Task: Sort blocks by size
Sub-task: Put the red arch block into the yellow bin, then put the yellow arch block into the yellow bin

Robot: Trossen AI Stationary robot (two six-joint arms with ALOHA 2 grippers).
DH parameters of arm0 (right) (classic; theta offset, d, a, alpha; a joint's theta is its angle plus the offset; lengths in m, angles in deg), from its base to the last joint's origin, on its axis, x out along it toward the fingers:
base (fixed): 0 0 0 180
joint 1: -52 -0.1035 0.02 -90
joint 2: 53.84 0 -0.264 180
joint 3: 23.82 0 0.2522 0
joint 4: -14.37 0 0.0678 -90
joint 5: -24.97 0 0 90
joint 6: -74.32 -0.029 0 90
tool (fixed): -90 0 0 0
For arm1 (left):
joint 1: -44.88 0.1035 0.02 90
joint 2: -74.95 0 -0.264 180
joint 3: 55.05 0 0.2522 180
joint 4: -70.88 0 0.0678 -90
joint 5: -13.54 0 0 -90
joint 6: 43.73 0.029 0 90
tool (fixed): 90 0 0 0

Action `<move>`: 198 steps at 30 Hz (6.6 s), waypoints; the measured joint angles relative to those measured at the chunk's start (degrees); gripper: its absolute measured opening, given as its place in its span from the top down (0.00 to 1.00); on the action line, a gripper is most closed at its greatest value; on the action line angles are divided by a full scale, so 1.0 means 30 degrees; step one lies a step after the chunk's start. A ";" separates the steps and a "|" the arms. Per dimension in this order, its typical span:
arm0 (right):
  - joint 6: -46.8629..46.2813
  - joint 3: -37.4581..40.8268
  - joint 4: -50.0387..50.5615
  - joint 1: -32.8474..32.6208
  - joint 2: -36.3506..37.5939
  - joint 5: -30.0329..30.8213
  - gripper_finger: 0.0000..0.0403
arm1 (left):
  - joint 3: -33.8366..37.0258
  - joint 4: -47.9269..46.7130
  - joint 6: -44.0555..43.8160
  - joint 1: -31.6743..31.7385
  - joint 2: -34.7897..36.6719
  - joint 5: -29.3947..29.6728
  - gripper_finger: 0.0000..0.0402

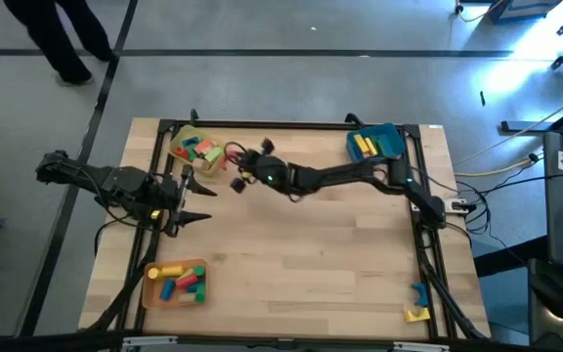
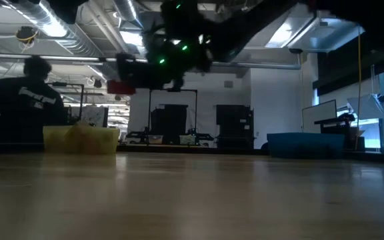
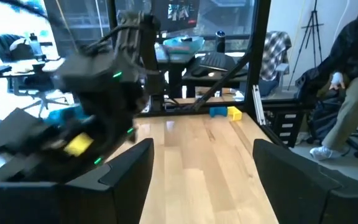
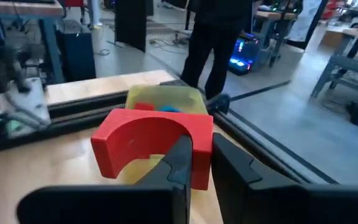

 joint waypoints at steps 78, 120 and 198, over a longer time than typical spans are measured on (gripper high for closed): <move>0.1757 -1.4346 2.7008 0.0194 0.1906 -0.5788 0.49 | 0.0228 -0.0015 -0.0365 0.0015 -0.0868 0.0586 0.35; -2.3100 -0.5304 3.8319 -1.5455 0.4105 -0.5212 0.49 | 0.4080 0.6485 -0.0381 0.0109 -0.2579 0.0586 0.35; -2.5065 0.3930 2.8989 -2.1287 0.4997 -0.6743 0.89 | 0.4058 0.6521 -0.0350 0.0108 -0.2601 0.0580 0.35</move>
